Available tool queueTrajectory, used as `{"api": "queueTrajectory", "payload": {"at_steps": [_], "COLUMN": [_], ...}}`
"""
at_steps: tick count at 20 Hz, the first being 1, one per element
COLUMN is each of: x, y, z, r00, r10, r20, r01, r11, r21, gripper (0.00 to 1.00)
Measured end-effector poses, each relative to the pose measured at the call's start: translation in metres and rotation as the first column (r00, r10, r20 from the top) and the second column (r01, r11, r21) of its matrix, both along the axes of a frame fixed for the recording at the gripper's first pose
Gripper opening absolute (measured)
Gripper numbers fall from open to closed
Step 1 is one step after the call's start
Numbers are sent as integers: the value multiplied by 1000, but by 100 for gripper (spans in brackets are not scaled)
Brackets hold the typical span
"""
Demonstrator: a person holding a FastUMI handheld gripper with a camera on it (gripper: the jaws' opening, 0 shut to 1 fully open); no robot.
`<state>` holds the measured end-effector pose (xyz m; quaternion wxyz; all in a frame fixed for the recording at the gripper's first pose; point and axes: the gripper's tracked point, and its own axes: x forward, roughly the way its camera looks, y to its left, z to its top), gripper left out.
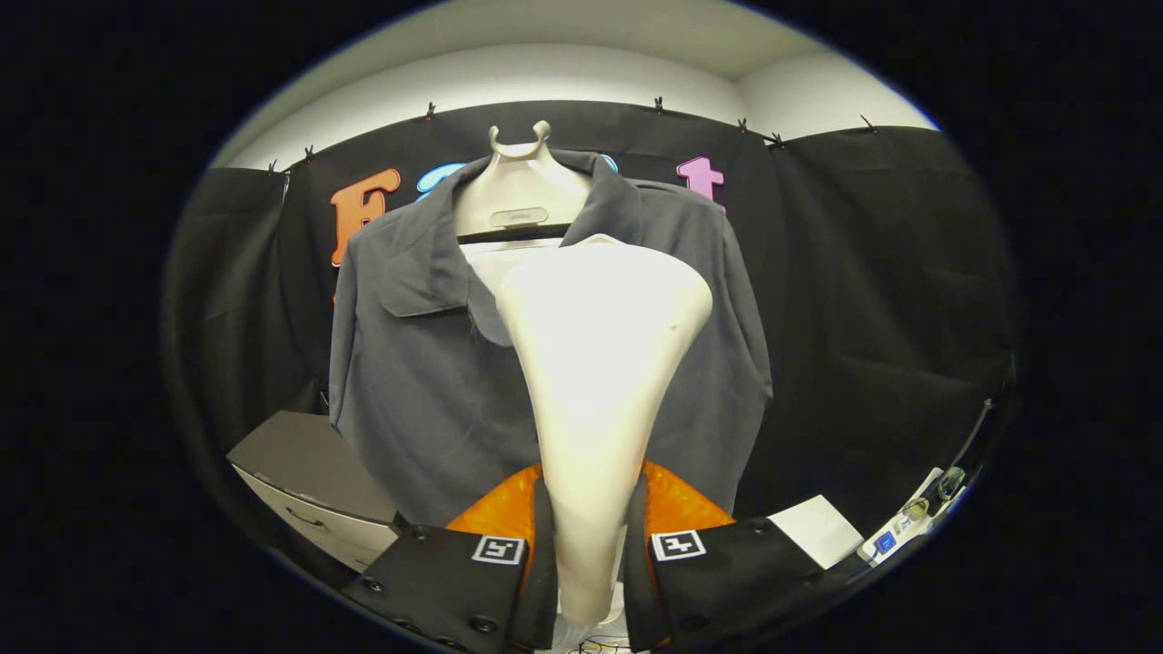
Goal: Iron the clothes twice with a garment steamer, once on the left side and once on the right side.
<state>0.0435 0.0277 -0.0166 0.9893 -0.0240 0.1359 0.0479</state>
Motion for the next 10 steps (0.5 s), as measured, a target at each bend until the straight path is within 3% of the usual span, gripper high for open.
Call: {"api": "queueTrajectory", "payload": {"at_steps": [10], "x": [50], "y": [-26], "z": [-19], "r00": [997], "r10": [-29], "r20": [-66], "r01": [29], "r11": [1000], "r21": [-2], "gripper": [37]}}
